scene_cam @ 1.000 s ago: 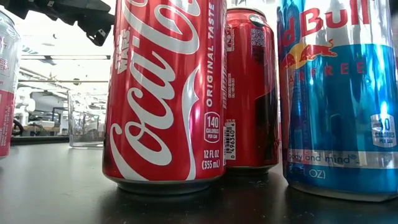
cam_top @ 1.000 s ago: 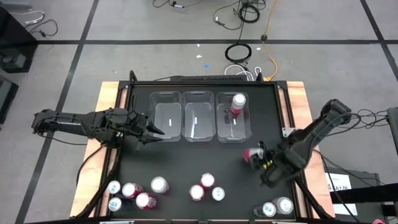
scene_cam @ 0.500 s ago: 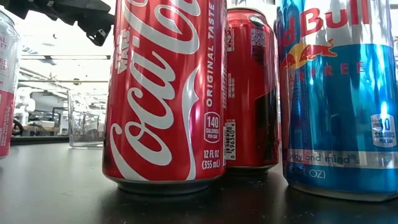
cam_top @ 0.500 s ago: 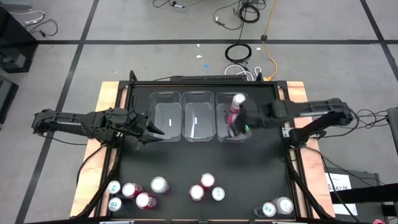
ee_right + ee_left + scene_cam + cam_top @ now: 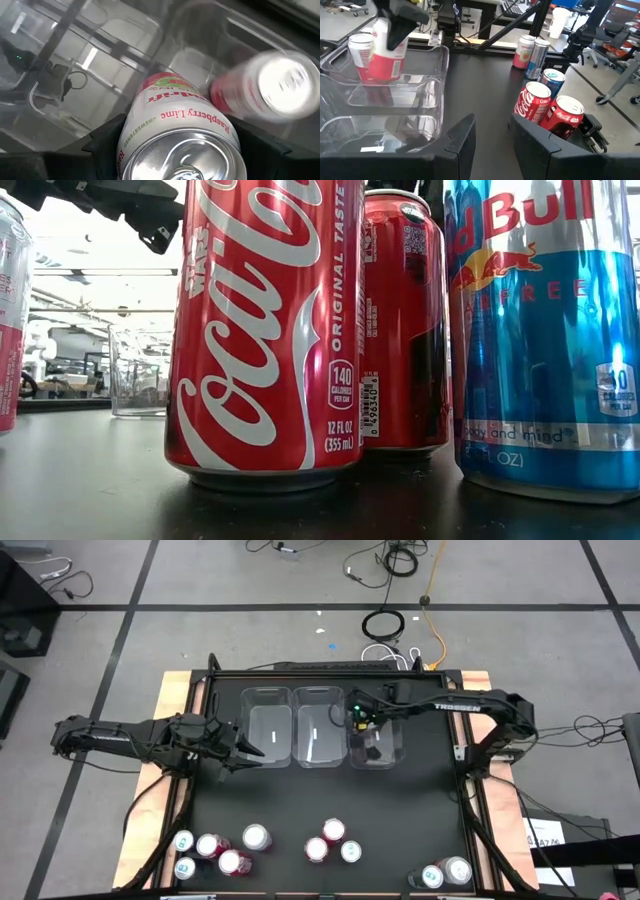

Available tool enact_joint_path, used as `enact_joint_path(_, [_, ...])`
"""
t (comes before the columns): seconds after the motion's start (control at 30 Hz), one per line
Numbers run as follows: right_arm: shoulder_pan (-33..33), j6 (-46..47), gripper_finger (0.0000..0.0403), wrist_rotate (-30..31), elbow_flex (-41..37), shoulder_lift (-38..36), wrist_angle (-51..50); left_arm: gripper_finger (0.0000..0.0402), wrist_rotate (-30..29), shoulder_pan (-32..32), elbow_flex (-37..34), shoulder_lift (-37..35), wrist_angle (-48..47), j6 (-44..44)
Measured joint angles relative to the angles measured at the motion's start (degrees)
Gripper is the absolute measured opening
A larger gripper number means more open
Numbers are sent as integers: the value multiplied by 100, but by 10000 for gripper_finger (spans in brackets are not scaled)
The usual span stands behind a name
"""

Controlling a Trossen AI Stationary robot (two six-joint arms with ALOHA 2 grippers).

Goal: Sort soda cans
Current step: Put the pink-white soda can into the right transparent bin

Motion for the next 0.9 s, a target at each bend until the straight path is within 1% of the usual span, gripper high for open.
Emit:
enact_joint_path(0.07, [-62, -217, 282, 6, 120, 145, -8, 131, 0, -1, 0, 0, 1, 0])
enact_joint_path(0.2, [-194, -686, 282, 13, 594, 547, -354, 131, 0, -2, 0, 0, 1, 1])
enact_joint_path(0.4, [-357, -1943, 282, 37, 1426, 1195, -826, 131, 0, 0, 0, 0, 0, 0])
enact_joint_path(0.57, [-560, -3097, 284, 6, 1940, 1712, -1323, 131, 0, -2, 0, 0, 0, -2])
enact_joint_path(0.73, [-771, -3974, 285, 6, 2074, 2006, -1379, 131, 0, -2, 0, 0, 0, -4])
enact_joint_path(0.9, [-1002, -4363, 286, -22, 2074, 2132, -1189, 131, 0, 0, 0, 0, 0, -7])
